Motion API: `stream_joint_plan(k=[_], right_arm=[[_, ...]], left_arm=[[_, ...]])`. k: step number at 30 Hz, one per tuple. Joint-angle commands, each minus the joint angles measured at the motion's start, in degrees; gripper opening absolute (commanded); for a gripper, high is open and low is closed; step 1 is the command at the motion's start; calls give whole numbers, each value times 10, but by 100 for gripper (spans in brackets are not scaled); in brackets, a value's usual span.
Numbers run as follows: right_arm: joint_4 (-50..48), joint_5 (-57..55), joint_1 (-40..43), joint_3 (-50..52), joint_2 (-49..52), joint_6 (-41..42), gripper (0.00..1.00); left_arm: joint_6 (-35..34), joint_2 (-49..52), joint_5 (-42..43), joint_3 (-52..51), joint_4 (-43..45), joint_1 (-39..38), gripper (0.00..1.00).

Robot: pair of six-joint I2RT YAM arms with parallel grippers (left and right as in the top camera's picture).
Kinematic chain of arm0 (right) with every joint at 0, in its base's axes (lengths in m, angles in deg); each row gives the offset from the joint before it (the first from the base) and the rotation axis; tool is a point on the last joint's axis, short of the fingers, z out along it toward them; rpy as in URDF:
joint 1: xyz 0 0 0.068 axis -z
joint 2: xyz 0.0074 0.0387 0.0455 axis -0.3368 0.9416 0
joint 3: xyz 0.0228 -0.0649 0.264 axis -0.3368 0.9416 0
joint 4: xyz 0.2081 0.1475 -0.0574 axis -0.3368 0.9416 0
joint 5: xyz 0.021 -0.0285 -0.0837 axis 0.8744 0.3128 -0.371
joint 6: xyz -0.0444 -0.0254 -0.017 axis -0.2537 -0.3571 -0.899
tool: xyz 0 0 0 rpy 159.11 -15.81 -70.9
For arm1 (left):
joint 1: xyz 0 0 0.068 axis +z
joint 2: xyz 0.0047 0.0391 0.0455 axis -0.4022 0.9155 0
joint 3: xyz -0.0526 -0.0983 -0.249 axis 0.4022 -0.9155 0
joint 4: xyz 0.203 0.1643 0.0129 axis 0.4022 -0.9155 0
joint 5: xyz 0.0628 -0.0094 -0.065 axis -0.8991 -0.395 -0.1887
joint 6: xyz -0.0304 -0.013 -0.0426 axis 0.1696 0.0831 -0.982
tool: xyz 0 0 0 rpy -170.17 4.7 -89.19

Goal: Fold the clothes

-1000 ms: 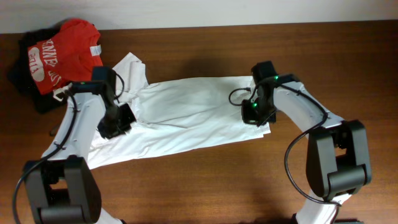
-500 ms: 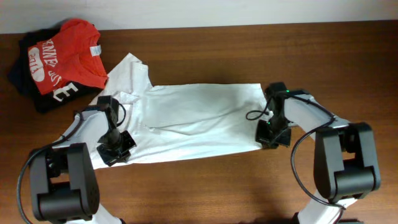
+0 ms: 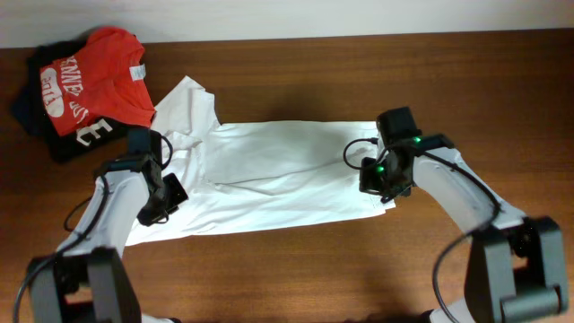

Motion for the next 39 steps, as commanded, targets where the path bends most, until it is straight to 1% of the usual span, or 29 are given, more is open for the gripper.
stream_joint_plan(k=[1,4,6,8,9,11,13,16,18,19,20,21,22,23,24,25,26,27,28,29,30,32,33,34,35,36,37,38,39], right_arm=[[-19,-3,-3,-1,61,-2,4],[-47,-4,-3,-1,104,-2,4],[-48,-5,-3,0,115,-2,4],[2,-75,-2,0,116,58,4],[27,-82,2,0,116,68,4],[61,-79,16,-1,116,85,4],[101,-77,37,-1,116,84,4],[162,-78,79,-1,114,84,4],[196,-82,110,-1,102,84,4],[217,-100,135,-1,84,84,4],[242,-112,169,-1,52,84,4],[255,-111,194,-2,19,84,4],[260,-109,209,-3,-6,80,4],[262,-76,227,-16,-63,14,4],[268,-46,227,-34,-90,-26,13],[275,-23,225,-60,-111,-43,34],[280,-15,218,-99,-127,-43,62],[287,-14,213,-131,-129,-45,75],[305,-14,198,-180,-129,-52,82],[314,-14,189,-196,-129,-56,82],[317,-14,182,-203,-129,-56,85],[321,-17,165,-202,-127,-56,86],[324,-18,162,-202,-127,-56,86],[324,-18,162,-202,-127,-56,86],[324,-18,162,-202,-127,-56,86],[324,-18,162,-202,-127,-58,86],[325,-18,162,-202,-127,-65,86],[325,-19,162,-202,-127,-71,85],[323,-19,162,-202,-125,-71,86]], left_arm=[[10,61,-23,1,24,27,0],[10,83,-79,1,39,46,0],[10,97,-77,0,44,51,1],[10,122,-76,0,15,51,1],[9,134,-65,0,0,51,0],[-24,153,9,-2,-40,51,0],[-25,153,71,-5,-76,51,0],[-36,138,81,-5,-150,51,1],[-36,101,90,-7,-175,49,1],[-36,59,108,-14,-188,42,0],[-36,-10,126,-23,-203,26,0],[-36,-73,125,-24,-214,9,0],[-40,-115,125,-24,-213,-1,0],[-35,-188,123,-21,-191,-12,1],[-3,-224,123,-7,-172,-13,13],[22,-236,123,14,-161,-13,31],[52,-232,124,57,-151,-13,59],[86,-214,123,105,-143,-13,80],[135,-169,123,179,-125,-13,99],[152,-126,109,233,-115,-13,99],[165,-77,96,283,-106,-12,99],[223,64,92,402,-96,-12,99],[243,112,84,437,-94,-12,99],[282,185,84,488,-87,-14,99],[298,226,84,512,-74,-17,98],[302,267,72,524,-48,-24,96],[302,292,60,524,-23,-29,94],[304,309,57,524,-5,-31,90],[306,330,63,524,21,-43,89]])
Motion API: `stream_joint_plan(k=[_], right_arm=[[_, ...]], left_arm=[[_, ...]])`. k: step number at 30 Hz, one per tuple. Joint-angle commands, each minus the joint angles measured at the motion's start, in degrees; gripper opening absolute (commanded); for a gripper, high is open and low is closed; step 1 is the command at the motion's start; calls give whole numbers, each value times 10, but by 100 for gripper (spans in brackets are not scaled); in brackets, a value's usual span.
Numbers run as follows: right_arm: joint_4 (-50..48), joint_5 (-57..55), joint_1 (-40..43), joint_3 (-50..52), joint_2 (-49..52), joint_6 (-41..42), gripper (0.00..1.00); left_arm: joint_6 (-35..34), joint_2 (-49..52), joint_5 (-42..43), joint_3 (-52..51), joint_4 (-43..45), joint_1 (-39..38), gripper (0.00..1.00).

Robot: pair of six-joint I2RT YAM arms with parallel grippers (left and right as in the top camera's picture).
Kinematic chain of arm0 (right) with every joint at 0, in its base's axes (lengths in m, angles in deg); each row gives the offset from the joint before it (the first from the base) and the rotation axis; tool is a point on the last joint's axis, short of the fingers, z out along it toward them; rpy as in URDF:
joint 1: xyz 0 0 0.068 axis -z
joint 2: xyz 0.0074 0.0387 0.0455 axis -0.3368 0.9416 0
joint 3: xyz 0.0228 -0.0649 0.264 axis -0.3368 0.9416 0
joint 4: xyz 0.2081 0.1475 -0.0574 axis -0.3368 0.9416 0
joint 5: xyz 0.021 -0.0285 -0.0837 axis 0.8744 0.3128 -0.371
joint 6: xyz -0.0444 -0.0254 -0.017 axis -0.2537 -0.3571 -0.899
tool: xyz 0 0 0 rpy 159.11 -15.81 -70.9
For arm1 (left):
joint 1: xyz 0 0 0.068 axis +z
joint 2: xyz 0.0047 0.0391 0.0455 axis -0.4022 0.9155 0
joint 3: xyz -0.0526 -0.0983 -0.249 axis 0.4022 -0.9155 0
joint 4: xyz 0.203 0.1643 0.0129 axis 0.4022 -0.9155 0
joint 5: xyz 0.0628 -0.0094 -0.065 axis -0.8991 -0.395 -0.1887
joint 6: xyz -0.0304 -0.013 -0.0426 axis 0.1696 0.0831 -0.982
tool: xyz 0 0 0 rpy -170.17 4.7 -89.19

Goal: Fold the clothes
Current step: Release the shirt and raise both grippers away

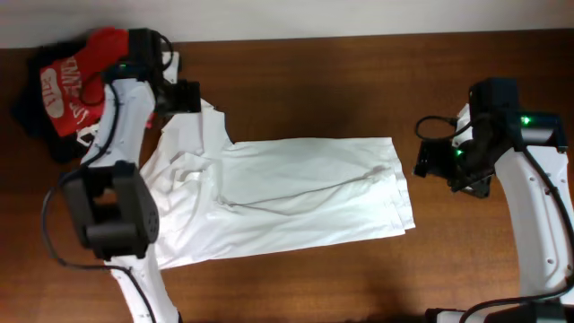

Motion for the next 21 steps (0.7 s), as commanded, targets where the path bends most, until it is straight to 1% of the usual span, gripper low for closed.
stream_joint_plan(k=[1,2,3,4,7,9,10,11,12,13,14,15,16,18,19,21], right_arm=[[-6,1,-3,-5,0,-8,85],[-7,1,-3,-5,2,-8,86],[-6,1,-3,-4,3,-8,86],[-3,1,-3,-4,3,-9,85],[1,1,-3,-4,3,-9,85],[1,1,-3,-4,3,-9,85],[1,1,-3,-4,3,-8,85],[3,1,-3,-4,3,-8,85],[3,1,-3,-4,3,-8,85],[3,1,-3,-4,3,-8,85],[2,1,-3,-4,3,-8,85],[-7,1,-3,-4,3,-9,85],[-21,1,-3,-4,3,-8,85],[-73,3,-3,-5,3,-8,86],[-112,10,-6,-5,6,-9,85],[-208,13,-39,-5,37,-28,84]], left_arm=[[24,38,-7,16,51,-42,89],[24,45,-7,16,65,-56,89],[5,56,-23,16,80,-67,89],[-11,75,-39,16,95,-74,83],[-11,117,-41,16,118,-73,83],[-16,121,-50,16,122,-72,80],[-42,123,-87,16,120,-72,79],[-45,126,-87,16,118,-72,79],[-52,130,-86,16,115,-72,76],[-59,137,-86,16,111,-72,69],[-63,147,-86,16,102,-72,48],[-63,151,-86,16,99,-72,19],[-63,150,-86,16,99,-72,0],[-63,149,-86,28,86,-72,0],[-63,149,-86,39,76,-72,0],[-63,149,-86,46,74,-72,1]])
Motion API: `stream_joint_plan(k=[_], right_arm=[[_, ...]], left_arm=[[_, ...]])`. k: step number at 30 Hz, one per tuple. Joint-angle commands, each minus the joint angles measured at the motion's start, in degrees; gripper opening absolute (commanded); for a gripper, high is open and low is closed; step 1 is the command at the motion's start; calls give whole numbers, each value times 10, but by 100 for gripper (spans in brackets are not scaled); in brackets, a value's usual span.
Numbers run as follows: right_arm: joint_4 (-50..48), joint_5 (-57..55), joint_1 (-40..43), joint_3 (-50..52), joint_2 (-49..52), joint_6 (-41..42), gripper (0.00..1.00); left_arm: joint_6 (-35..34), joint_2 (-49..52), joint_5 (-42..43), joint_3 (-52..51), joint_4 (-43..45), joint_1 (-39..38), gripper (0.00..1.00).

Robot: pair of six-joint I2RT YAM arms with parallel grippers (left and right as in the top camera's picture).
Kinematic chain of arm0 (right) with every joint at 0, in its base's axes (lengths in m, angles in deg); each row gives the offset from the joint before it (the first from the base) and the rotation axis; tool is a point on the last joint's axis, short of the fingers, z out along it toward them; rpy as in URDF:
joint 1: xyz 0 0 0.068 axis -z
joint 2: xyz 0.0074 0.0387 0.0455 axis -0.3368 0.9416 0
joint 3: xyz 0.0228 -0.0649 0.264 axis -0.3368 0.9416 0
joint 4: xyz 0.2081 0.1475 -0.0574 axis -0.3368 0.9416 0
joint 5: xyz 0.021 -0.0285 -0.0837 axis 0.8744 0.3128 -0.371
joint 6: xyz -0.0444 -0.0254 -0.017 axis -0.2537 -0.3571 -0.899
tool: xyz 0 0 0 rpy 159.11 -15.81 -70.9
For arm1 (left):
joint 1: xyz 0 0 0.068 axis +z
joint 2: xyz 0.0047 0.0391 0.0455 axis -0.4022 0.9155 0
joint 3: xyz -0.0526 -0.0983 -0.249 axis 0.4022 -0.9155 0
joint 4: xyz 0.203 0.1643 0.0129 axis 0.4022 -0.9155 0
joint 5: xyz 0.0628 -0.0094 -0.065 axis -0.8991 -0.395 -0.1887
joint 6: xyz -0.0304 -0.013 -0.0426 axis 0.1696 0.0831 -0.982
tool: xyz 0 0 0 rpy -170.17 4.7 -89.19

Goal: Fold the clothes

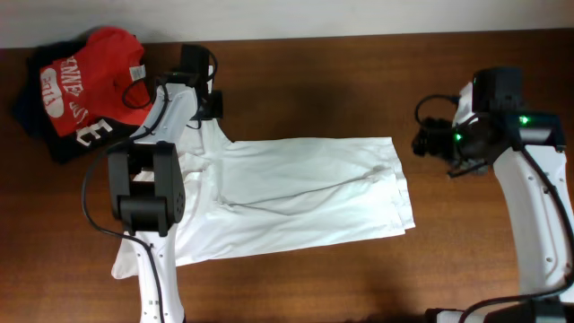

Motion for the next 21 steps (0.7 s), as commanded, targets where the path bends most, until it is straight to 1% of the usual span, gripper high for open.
stream_joint_plan(k=[1,3,5,7,8,10,11,14,16,18,19,20,21], right_arm=[[-105,-10,-54,-9,65,-19,84],[-147,-45,-77,-28,126,-19,84],[-181,-99,-93,-63,217,-12,81],[-201,-101,-93,-70,283,3,67],[-206,-101,-95,-70,306,3,66],[-206,-99,-95,-70,338,3,66],[-205,-99,-95,-69,346,3,60],[-206,-97,-95,-69,356,3,60],[-209,-96,-95,-69,393,3,60],[-216,-94,-95,-69,406,3,59],[-217,-95,-95,-69,406,3,50],[-218,-95,-95,-69,406,3,27],[-217,-96,-95,-69,406,3,12]], left_arm=[[-4,15,-4,18,-3,2,0],[-4,15,-4,18,-3,2,0],[-4,15,-4,18,-5,2,1],[-4,15,-4,18,-8,2,0],[-4,15,-4,18,-8,2,1],[-4,15,-4,18,-11,2,0],[-4,15,-4,18,-12,2,1],[-4,15,-4,17,-12,2,0],[-4,15,-4,18,-12,2,1],[-4,15,-4,18,-12,2,0],[-4,15,-4,18,-11,2,1],[-4,15,-4,18,-11,2,0],[-4,15,-4,18,-12,2,0]])
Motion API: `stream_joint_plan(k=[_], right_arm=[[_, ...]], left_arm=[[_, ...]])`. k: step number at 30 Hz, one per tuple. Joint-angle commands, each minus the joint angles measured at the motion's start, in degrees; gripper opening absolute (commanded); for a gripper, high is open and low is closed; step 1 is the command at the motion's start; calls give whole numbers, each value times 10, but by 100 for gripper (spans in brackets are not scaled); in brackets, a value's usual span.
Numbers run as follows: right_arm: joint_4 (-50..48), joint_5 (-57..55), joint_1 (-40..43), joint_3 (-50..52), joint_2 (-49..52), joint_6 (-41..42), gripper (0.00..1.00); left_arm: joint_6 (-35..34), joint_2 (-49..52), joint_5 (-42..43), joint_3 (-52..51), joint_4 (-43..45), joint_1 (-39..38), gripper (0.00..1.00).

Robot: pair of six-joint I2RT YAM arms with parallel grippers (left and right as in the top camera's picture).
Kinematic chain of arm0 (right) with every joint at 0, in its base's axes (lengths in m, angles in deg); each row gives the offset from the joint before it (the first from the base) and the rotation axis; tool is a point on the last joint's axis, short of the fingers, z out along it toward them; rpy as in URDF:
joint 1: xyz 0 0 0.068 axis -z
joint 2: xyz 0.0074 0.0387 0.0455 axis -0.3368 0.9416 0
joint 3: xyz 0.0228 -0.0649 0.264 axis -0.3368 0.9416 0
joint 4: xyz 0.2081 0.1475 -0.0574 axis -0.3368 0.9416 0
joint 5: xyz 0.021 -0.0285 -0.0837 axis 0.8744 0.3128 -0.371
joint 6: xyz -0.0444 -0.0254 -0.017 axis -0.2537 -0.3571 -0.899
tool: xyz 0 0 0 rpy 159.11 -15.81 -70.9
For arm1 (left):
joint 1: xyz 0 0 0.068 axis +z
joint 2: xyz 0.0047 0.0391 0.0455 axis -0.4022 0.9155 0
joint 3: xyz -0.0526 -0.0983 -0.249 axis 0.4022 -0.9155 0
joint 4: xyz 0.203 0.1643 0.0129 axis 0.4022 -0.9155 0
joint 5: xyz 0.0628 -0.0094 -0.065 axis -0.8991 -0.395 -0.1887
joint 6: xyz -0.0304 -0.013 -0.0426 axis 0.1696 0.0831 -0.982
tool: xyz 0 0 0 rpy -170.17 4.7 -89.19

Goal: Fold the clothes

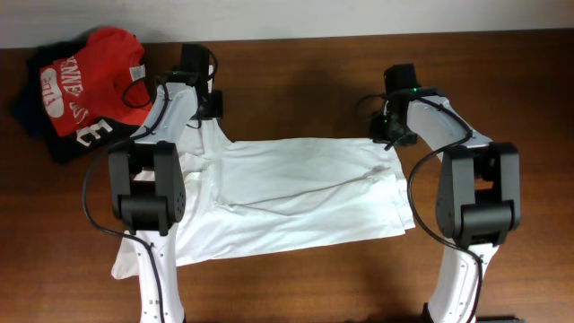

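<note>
A white shirt (296, 193) lies spread flat across the middle of the table, with its sleeve and collar end bunched at the left. My left gripper (208, 111) is at the shirt's far left corner, on or just above the cloth. My right gripper (387, 135) is at the far right corner, right over the hem. From overhead the fingers of both are too small to show whether they are open or shut, or whether they pinch cloth.
A folded red shirt (90, 76) with white lettering lies on a dark garment (36, 121) at the far left corner of the wooden table (296, 90). A white wall runs along the back edge.
My right gripper was off the cloth, to the right of the shirt; it is now at the shirt's far right corner. The left gripper and the shirt have not moved.
First both grippers were low on the shirt, left at the near left part and right at the right edge. Then the shirt lay spread wider, the left gripper up by the sleeve, the right off to the side. Both now stand at the far corners.
</note>
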Motion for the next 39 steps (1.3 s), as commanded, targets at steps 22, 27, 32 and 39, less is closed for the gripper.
stream_joint_plan(k=[22,27,32,39], right_arm=[[444,-8,50,-109,-56,49,4],[470,1,49,-76,-57,49,4],[462,4,51,-28,-70,49,4],[465,2,51,-5,-69,47,83]], left_arm=[[-121,-171,-88,43,-539,12,0],[-147,-171,-95,-112,-539,12,0],[-163,-171,-98,-268,-488,41,1],[-162,-171,-44,-329,-502,50,99]])
